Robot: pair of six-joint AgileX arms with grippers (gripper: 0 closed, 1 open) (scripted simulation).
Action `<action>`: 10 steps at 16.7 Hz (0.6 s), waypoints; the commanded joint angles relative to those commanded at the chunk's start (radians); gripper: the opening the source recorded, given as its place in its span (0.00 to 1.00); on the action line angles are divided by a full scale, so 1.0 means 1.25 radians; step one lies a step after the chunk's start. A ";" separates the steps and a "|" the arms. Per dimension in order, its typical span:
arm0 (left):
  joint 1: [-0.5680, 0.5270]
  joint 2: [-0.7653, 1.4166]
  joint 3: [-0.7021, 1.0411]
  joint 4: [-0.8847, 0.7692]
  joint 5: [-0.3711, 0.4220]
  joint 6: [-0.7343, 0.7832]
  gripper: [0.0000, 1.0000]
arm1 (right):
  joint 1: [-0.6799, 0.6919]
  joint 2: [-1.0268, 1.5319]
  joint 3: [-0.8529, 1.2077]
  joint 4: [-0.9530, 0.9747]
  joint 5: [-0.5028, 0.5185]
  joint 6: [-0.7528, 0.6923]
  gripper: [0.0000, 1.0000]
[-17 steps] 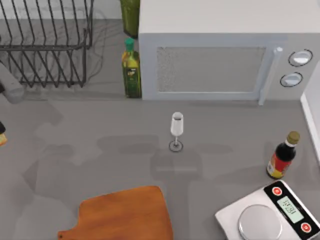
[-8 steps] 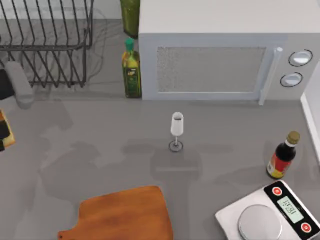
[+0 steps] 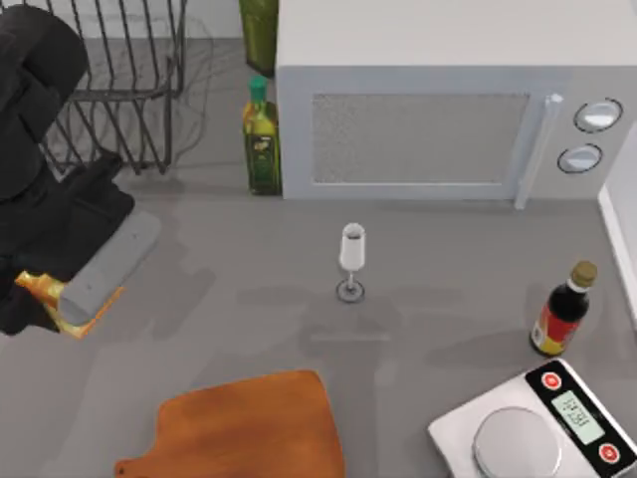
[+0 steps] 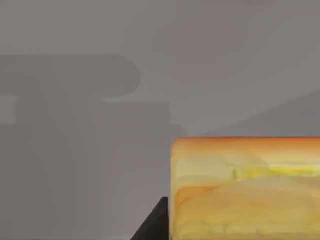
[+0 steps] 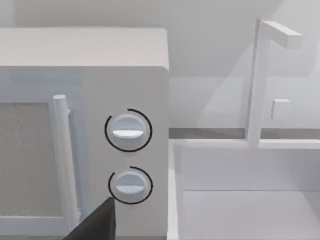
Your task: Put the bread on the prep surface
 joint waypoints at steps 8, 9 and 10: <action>-0.227 -0.010 -0.092 -0.012 0.022 0.856 0.00 | 0.000 0.000 0.000 0.000 0.000 0.000 1.00; -0.251 -0.007 -0.103 -0.005 0.022 0.954 0.00 | 0.000 0.000 0.000 0.000 0.000 0.000 1.00; -0.273 -0.004 -0.112 0.004 0.020 1.046 0.00 | 0.000 0.000 0.000 0.000 0.000 0.000 1.00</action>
